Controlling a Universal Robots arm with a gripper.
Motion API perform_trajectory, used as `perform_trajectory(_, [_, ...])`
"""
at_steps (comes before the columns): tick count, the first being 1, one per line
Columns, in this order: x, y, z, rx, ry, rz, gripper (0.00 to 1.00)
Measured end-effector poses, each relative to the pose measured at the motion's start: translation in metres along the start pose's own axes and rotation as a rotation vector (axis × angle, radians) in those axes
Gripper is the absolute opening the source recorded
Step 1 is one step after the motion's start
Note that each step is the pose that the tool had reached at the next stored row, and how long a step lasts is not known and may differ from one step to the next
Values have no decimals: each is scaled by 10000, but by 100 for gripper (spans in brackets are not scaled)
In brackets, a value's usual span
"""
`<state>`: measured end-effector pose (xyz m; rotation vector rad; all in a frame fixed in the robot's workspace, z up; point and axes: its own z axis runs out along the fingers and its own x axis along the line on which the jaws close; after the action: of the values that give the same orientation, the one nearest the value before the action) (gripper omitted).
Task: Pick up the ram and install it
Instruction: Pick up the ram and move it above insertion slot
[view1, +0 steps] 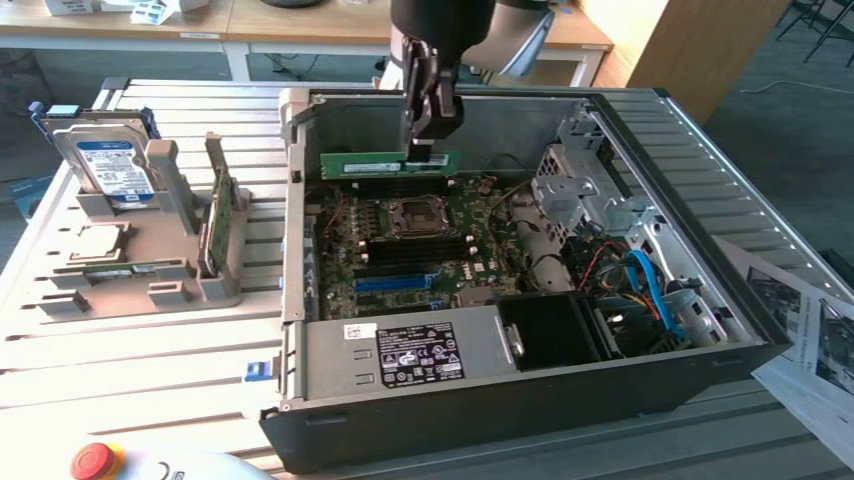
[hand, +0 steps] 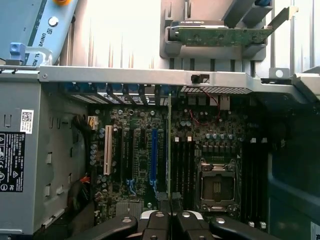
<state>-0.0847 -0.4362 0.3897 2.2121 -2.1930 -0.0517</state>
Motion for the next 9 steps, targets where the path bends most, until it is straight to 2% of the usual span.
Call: perform_trajectory(9, [4,-213,-9,1,0,2,12])
